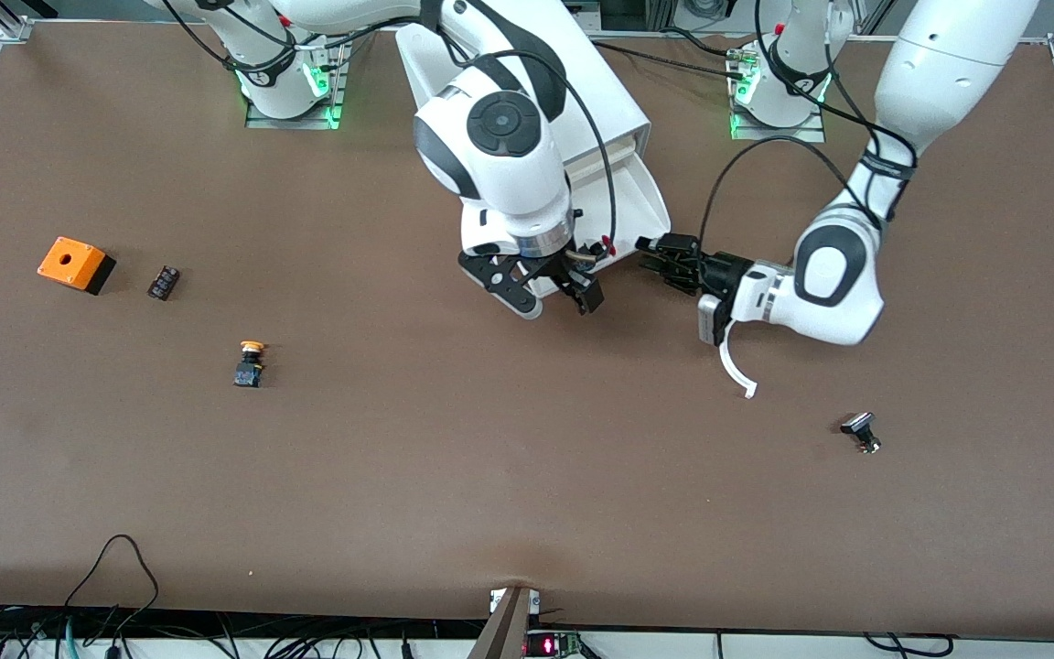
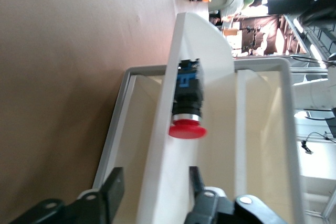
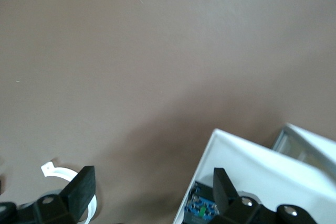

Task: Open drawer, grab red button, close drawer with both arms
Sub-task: 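Release the drawer and withdraw the left gripper while the right gripper holds, then push the drawer shut with the left gripper while the right gripper lifts out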

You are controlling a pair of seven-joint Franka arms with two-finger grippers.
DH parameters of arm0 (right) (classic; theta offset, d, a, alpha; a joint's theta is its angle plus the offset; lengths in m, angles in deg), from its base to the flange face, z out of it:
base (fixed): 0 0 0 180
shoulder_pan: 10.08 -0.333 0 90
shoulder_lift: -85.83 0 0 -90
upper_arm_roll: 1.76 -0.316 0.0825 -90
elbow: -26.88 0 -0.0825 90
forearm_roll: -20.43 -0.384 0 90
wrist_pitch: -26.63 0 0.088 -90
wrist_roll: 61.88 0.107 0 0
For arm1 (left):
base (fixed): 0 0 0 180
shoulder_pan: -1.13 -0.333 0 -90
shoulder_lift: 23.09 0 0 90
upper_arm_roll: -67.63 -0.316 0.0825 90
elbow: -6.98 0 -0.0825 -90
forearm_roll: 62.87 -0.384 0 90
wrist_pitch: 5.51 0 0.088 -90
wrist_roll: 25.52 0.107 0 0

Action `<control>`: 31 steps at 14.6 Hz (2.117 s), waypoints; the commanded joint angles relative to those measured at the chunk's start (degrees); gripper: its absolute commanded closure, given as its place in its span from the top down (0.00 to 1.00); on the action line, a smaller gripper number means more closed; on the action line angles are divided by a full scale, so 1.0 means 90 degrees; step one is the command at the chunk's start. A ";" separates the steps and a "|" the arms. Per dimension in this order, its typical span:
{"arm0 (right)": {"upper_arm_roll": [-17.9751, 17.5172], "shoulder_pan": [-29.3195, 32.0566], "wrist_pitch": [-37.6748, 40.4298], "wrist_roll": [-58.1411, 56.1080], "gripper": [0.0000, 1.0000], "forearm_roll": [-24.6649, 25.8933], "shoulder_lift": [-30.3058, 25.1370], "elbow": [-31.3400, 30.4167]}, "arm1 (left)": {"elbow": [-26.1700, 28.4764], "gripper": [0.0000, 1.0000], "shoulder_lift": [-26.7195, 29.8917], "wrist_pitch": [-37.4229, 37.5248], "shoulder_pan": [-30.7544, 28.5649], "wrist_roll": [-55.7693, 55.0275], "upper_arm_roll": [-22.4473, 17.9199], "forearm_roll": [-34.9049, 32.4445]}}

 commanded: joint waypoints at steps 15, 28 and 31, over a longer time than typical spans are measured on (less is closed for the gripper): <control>0.0013 -0.0736 0.1060 0.1268 0.80 -0.0152 0.0640 0.0387 | -0.3945 0.99 0.0592 0.1682 0.0430 -0.6125 0.0094 -0.5970; 0.0013 -0.0464 0.1235 0.1004 0.00 -0.0172 0.0377 0.0698 | -0.2218 0.99 0.0239 -0.0215 0.0528 -0.7424 0.0123 -0.5961; 0.0012 -0.0307 0.1614 0.0374 0.00 -0.0221 0.0280 0.0973 | -0.1603 1.00 0.0365 -0.0615 0.0577 -0.8251 0.0240 -0.5853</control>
